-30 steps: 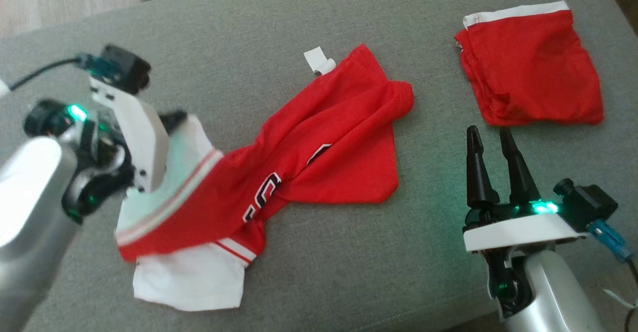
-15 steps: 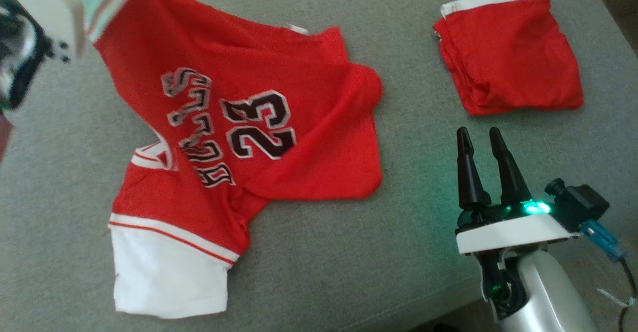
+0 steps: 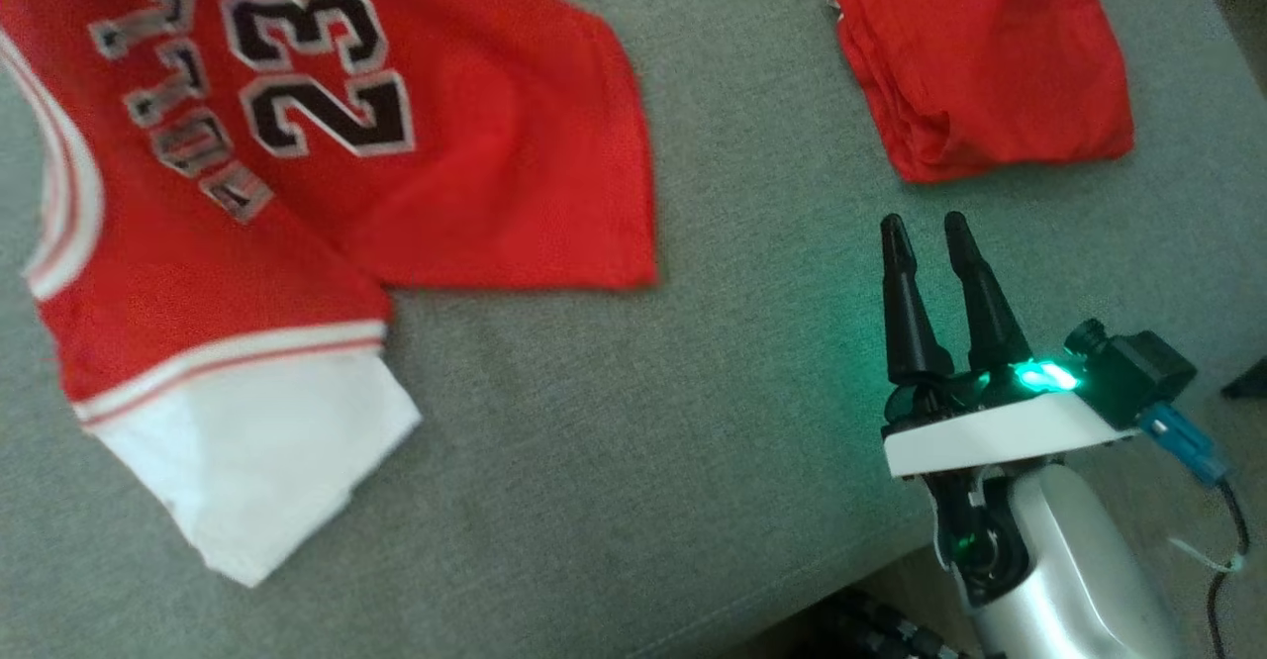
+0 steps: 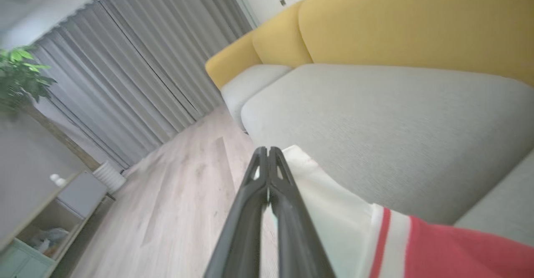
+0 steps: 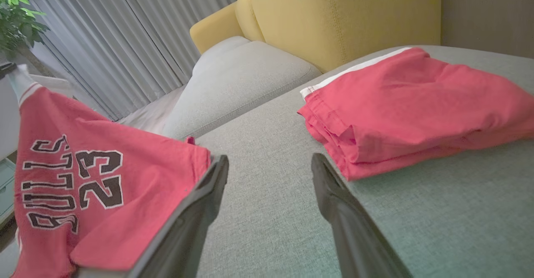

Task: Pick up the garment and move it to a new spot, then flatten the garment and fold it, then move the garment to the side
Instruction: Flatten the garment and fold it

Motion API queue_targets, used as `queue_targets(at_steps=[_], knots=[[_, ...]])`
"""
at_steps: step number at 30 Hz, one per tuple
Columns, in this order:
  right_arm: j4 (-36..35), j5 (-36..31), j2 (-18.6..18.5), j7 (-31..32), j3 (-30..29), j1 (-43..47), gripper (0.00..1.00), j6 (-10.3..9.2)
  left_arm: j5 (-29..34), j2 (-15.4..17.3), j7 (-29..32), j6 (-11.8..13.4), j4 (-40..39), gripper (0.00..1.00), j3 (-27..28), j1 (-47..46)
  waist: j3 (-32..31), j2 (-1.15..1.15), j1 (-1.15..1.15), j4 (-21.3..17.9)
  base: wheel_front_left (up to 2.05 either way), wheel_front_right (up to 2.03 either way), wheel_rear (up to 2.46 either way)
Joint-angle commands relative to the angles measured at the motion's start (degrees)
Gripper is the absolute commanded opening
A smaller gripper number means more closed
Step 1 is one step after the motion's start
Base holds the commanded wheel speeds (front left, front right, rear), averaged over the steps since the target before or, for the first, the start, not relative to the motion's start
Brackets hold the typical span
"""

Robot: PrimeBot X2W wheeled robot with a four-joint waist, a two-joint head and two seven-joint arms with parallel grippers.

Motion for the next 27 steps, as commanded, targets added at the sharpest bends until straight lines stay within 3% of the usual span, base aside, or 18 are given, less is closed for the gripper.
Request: queue_targets(at_steps=[1,3,15,27], knots=[[-2.0,0.4,-0.2,-0.6,1.5,-1.1,1.0,-0.04,1.3,1.4,-2.7,2.4,1.1,1.0,1.9,-4.5,0.9,0.0,-0.01,-0.4,0.0,0.0,0.0],[-2.0,0.3,-0.2,-0.6,1.7,-1.2,1.0,-0.04,0.3,0.0,-3.6,3.4,4.1,1.0,2.5,-4.5,0.9,0.0,-0.01,-0.2,0.0,0.0,0.0],[-2.6,-3.1,-0.2,-0.6,-2.7,-0.7,1.0,-0.04,-5.9,-6.7,-16.2,2.0,6.6,1.0,4.0,4.8,-4.2,0.0,-0.01,5.8,0.0,0.0,0.0],[-1.6,-8.9,-0.2,-0.6,-10.5,4.2,1.0,-0.04,-15.2,-15.9,-23.9,6.4,-5.8,1.0,6.0,32.9,-16.0,0.0,-0.01,16.5,0.0,0.0,0.0]])
